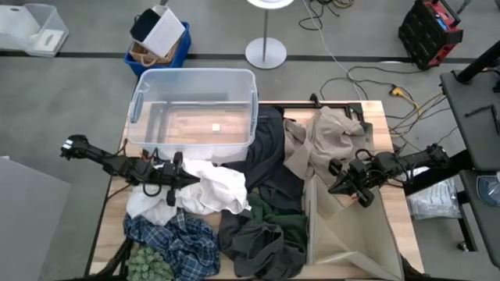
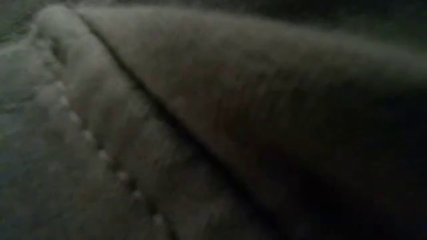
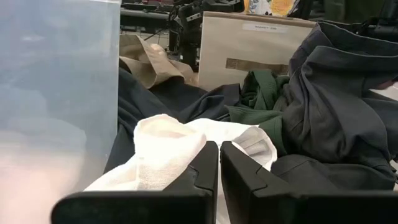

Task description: Sort clothes

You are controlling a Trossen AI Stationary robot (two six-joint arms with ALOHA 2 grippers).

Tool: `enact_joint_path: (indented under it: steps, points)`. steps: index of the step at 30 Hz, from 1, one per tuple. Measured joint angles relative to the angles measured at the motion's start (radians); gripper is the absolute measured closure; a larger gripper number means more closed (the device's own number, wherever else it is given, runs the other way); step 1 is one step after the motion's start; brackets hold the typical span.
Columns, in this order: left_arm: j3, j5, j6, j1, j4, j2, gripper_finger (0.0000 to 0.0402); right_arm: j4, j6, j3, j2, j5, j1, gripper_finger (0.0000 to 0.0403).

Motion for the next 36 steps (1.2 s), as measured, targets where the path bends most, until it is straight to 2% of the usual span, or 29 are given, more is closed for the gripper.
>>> enact_joint_path:
  steps: [20,25,30,32,34,36]
  points:
    - [0.000,0.000,0.000,0.000,0.000,0.000,0.0401,0.000,0.000,0.000,0.000,0.000,0.000,0.0390]
    - [0.000,0.000,0.000,0.000,0.000,0.000,0.0401,0.000,-0.069,0.000,0.000,0.000,0.000,0.0390]
    - [0.000,0.000,0.000,0.000,0.000,0.000,0.0401,0.015,-0.069,0.000,0.000,0.002,0.000,0.0390]
    - [0.000,-0.001,0.002,0.000,0.000,0.000,0.0401,0.073,0.041,0.000,0.000,0.039,0.000,0.0390]
    - [0.000,-0.021,0.003,0.000,0.030,0.000,0.0401,0.095,0.172,0.011,0.000,0.137,0.000,0.0390]
    - [0.000,-0.038,-0.064,0.000,0.099,0.001,0.0401,0.107,0.226,0.034,0.000,0.219,-0.001,0.0390]
